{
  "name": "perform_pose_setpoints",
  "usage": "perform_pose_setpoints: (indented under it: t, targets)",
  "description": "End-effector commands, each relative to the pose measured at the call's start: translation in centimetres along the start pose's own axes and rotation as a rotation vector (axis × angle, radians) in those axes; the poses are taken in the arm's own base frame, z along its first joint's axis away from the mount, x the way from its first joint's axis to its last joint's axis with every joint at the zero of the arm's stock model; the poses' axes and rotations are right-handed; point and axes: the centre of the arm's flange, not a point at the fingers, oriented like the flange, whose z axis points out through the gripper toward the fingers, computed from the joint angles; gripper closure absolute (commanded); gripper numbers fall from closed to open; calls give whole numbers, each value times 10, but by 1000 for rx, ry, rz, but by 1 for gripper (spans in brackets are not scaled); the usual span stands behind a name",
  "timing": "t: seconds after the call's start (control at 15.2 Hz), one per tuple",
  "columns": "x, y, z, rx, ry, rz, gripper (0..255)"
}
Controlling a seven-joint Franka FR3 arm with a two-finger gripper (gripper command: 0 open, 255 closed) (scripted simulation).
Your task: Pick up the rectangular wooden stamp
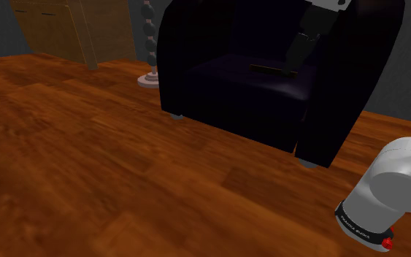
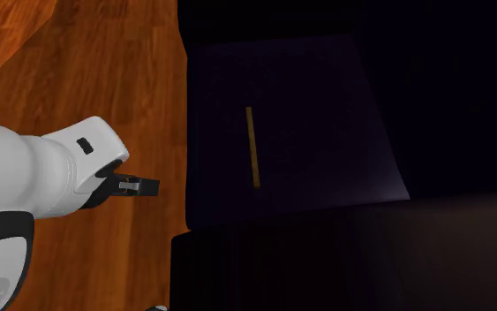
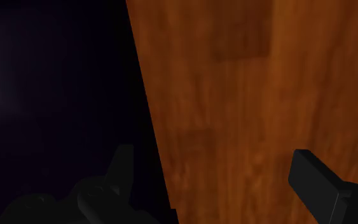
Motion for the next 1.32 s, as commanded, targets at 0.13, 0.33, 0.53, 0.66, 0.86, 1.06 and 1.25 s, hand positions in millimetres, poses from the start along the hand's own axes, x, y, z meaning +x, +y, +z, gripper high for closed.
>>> perform_pose_setpoints:
  t: [0.13, 0.33, 0.53, 0.66, 0.86, 1.06, 1.25]
  targets:
    - [14, 24, 5, 1, -17, -17, 0]
    - [35, 59, 13, 4, -42, -43, 0]
    - [57, 93, 22, 6, -68, -68, 0]
    - [71, 116, 28, 7, -85, -85, 0]
    - [94, 149, 38, 10, -110, -111, 0]
    - [118, 182, 48, 12, -136, -136, 0]
    - [142, 214, 60, 14, -161, -162, 0]
